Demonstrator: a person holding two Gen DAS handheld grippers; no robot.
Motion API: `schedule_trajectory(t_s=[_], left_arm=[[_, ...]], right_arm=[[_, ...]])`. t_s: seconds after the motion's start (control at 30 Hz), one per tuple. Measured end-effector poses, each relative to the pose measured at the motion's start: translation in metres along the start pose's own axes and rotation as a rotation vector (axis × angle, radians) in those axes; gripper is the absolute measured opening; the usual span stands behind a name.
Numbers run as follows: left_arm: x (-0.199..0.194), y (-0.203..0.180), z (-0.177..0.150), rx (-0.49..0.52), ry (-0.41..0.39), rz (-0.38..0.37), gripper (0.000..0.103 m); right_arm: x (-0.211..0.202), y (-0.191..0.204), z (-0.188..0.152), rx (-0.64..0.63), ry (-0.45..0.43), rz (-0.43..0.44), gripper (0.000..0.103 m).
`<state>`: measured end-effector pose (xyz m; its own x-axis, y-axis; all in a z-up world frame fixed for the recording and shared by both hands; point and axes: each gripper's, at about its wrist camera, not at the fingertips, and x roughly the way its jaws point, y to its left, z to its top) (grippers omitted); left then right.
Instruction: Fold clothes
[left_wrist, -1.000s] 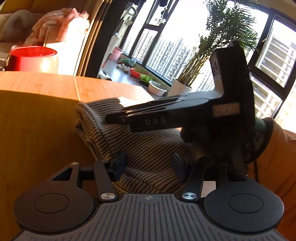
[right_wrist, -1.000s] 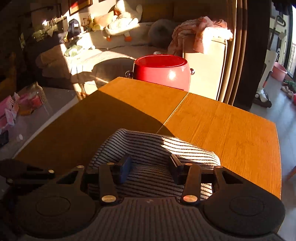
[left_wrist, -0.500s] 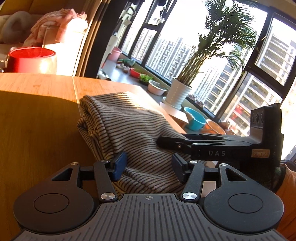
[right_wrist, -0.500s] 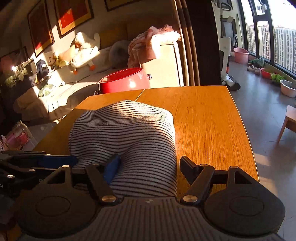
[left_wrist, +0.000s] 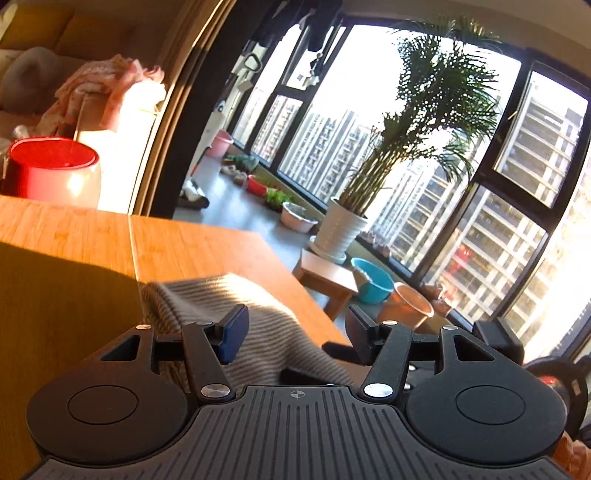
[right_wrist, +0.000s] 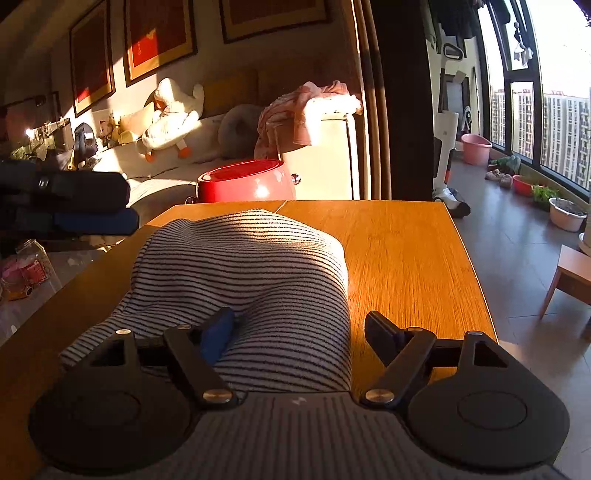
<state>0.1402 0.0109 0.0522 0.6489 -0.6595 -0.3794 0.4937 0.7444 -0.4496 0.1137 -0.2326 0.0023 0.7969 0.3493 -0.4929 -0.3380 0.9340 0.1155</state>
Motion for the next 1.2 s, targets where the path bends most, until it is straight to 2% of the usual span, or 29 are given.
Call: schedule_trajectory(t_s=[0.07, 0.13, 0.17, 0.23, 0.3, 0.33, 0.5, 0.53, 0.6, 0.67, 0.77, 0.83, 0.9, 0.97, 1.07, 1.1, 1.17, 1.2], left_arm=[[0.019, 0.012, 0.003, -0.048, 0.054, 0.002, 0.061], [0.045, 0.031, -0.006, -0.094, 0.134, 0.05, 0.057], [0.05, 0.039, -0.011, -0.101, 0.132, 0.065, 0.05], [0.055, 0.052, -0.017, -0.117, 0.118, 0.073, 0.044], [0.053, 0.061, -0.018, -0.171, 0.112, 0.046, 0.043], [0.053, 0.061, -0.019, -0.164, 0.109, 0.048, 0.042], [0.044, 0.05, -0.018, -0.127, 0.099, 0.094, 0.042], [0.04, 0.046, -0.018, -0.12, 0.096, 0.105, 0.044], [0.024, 0.033, -0.018, -0.082, 0.079, 0.135, 0.061], [0.011, 0.021, -0.021, -0.031, 0.063, 0.166, 0.086], [0.001, 0.007, -0.028, 0.039, 0.06, 0.233, 0.087], [0.001, 0.006, -0.031, 0.021, 0.085, 0.246, 0.087], [0.004, 0.01, -0.035, -0.006, 0.111, 0.25, 0.085], [0.007, 0.015, -0.041, -0.029, 0.134, 0.25, 0.081], [0.011, 0.022, -0.051, -0.063, 0.169, 0.249, 0.077], [0.012, 0.024, -0.053, -0.079, 0.171, 0.237, 0.074], [0.012, 0.028, -0.055, -0.101, 0.163, 0.208, 0.062], [0.012, 0.03, -0.056, -0.107, 0.159, 0.196, 0.059]], right_arm=[[-0.007, 0.005, 0.004, -0.027, -0.012, -0.007, 0.08], [-0.019, 0.012, 0.007, -0.039, -0.031, 0.056, 0.094], [-0.024, 0.017, 0.007, -0.053, -0.034, 0.095, 0.101], [-0.023, 0.031, 0.002, -0.114, 0.006, 0.096, 0.102], [-0.012, 0.048, -0.013, -0.226, 0.031, 0.007, 0.103], [-0.01, 0.049, -0.017, -0.232, 0.013, 0.002, 0.103], [-0.012, 0.044, -0.009, -0.185, 0.035, 0.018, 0.103], [-0.014, 0.042, -0.007, -0.179, 0.04, 0.027, 0.103], [-0.023, 0.03, -0.004, -0.131, 0.045, 0.061, 0.103], [-0.031, 0.015, -0.001, -0.06, 0.037, 0.079, 0.103], [-0.038, -0.015, 0.003, 0.099, 0.008, 0.086, 0.103], [-0.036, -0.032, 0.003, 0.214, 0.0, 0.101, 0.103], [-0.029, -0.04, 0.0, 0.269, 0.013, 0.126, 0.101], [-0.021, -0.04, -0.004, 0.261, 0.043, 0.138, 0.093], [-0.009, -0.037, -0.006, 0.258, 0.06, 0.157, 0.087], [-0.005, -0.035, -0.006, 0.257, 0.062, 0.163, 0.083], [0.002, -0.032, -0.007, 0.256, 0.067, 0.174, 0.074], [0.006, -0.031, -0.007, 0.255, 0.069, 0.18, 0.074]])
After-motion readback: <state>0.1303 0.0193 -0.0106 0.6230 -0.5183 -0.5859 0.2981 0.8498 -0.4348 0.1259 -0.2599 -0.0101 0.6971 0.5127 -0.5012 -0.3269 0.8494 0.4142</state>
